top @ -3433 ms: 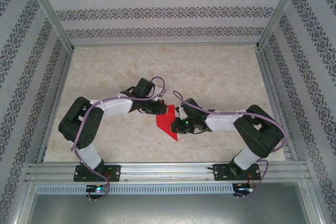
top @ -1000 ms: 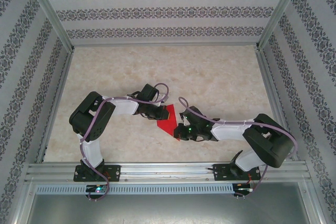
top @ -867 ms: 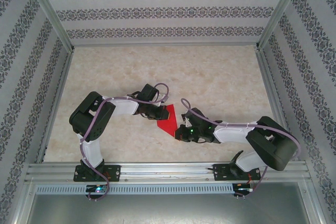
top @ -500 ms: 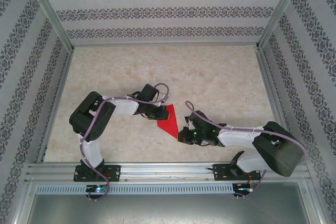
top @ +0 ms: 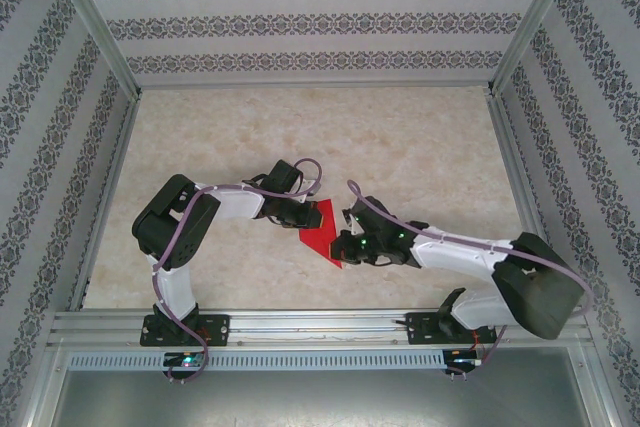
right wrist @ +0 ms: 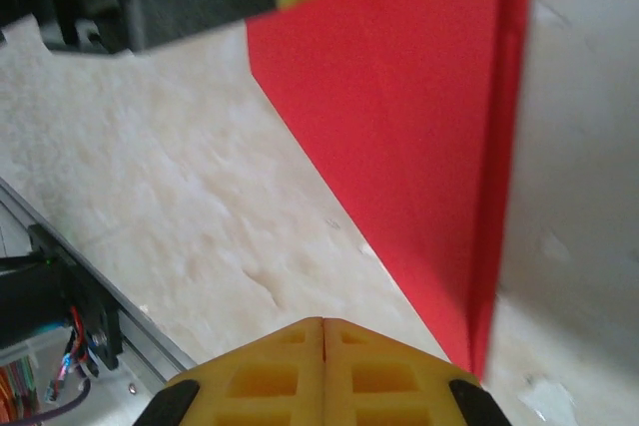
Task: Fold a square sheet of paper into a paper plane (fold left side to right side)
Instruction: Fourth fold the wing at the center of the table.
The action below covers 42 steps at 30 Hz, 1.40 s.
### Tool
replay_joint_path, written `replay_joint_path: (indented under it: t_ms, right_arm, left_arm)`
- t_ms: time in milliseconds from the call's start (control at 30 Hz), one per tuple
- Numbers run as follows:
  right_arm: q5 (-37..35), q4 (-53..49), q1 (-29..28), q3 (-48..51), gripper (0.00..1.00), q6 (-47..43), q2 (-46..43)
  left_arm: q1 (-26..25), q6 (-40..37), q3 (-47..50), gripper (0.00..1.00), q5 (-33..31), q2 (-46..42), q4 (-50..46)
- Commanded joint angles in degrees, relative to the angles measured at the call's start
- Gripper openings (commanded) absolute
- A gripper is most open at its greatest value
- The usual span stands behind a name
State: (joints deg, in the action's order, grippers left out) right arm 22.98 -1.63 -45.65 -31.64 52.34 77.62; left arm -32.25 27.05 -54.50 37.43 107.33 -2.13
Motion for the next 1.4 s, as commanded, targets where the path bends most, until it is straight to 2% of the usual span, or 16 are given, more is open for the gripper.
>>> replay_joint_path:
  t_ms: [0, 267, 700, 1067, 1367]
  right_arm:
    - [-2.1, 2.5, -0.5, -3.1, 0.00, -1.9, 4.1]
    - [-4.8, 5.1, 1.3, -5.3, 0.00, -2.2, 9.8]
    - [-4.0, 7.2, 2.1, -7.6, 0.00, -2.8, 14.8]
    - [-4.8, 5.2, 2.0, -6.8, 0.00, -3.1, 16.2]
    - [-2.6, 3.0, 0.4, -2.1, 0.00, -0.9, 13.3]
  left_arm:
    - [0.0, -0.4, 0.3, 0.00, -4.5, 2.6, -2.2]
    - [0.0, -0.1, 0.5, 0.00, -4.1, 2.6, -1.5]
    - [0.0, 0.0, 1.0, 0.00, -4.0, 2.5, -1.0]
    - [0.0, 0.2, 0.8, 0.00, -4.5, 2.5, -0.7]
    - [0.1, 1.4, 0.6, 0.00, -5.3, 2.6, -1.0]
